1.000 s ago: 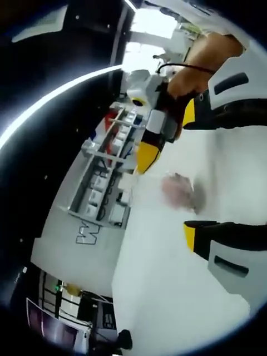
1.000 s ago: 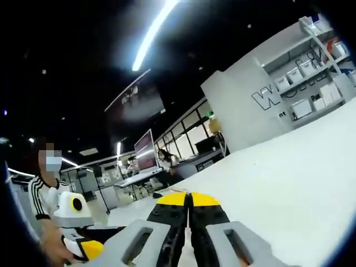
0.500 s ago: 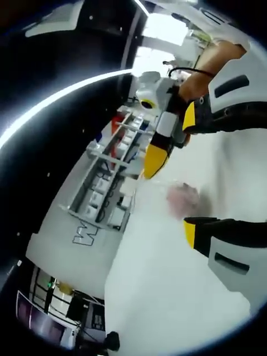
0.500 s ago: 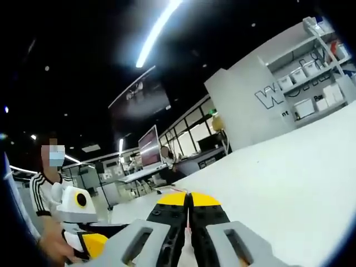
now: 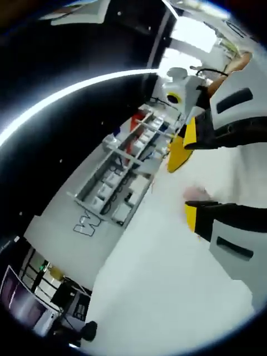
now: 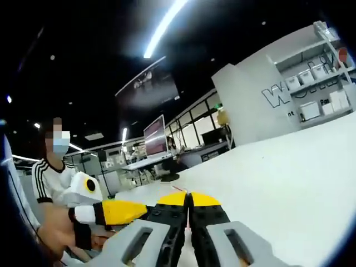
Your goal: Open the resealable bag by pulling the two sides of the seal apart until the entire bag opening is separated and visibly accessible.
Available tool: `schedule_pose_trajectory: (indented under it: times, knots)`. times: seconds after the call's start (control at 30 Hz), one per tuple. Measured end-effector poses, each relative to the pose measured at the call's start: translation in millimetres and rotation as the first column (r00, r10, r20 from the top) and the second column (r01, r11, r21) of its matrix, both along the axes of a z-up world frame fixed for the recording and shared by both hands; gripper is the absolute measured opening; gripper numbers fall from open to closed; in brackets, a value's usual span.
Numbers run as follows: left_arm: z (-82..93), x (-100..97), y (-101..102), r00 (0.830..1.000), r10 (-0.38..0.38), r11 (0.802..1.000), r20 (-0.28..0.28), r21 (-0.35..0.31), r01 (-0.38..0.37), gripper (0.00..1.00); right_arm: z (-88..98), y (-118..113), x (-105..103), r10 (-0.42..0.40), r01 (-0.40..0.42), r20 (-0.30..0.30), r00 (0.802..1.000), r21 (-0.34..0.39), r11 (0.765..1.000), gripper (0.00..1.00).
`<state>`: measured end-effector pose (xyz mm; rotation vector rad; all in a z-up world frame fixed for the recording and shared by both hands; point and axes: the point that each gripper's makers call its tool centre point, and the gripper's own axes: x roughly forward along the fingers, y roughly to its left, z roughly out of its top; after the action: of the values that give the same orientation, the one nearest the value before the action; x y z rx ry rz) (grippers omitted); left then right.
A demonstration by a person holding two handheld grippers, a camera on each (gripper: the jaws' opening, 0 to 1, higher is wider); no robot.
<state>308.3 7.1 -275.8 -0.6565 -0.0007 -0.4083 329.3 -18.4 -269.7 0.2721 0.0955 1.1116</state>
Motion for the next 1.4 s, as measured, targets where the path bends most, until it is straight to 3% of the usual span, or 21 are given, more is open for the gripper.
schedule_pose_trajectory:
  times: [0.17,0.43,0.6,1.1,1.4]
  knots:
    - [4.8,0.8,6,1.0,-0.012,0.987,-0.011,-0.16,0.01,0.23,-1.7,1,-8,0.007,-0.005,0.039,0.999,-0.038,0.999,0.0]
    - [-5.2,1.4,5,0.997,-0.042,0.962,-0.06,-0.271,0.024,0.2,-8.0,0,-15,0.009,0.001,0.103,0.995,-0.1,0.995,0.0]
    - [-8.6,2.2,7,0.997,-0.032,0.965,-0.071,-0.264,0.012,0.15,-8.8,1,-19,0.014,-0.003,0.11,0.994,-0.103,0.995,0.0]
    - [-11.8,-2.7,2,0.995,-0.05,0.945,-0.091,-0.326,0.017,0.14,-14.0,-1,-29,0.021,0.0,0.146,0.989,-0.139,0.99,0.0]
    - [-14.2,-8.0,1,0.995,-0.05,0.944,-0.089,-0.33,0.018,0.13,-13.0,-4,-28,0.02,-0.004,0.13,0.991,-0.126,0.992,0.0]
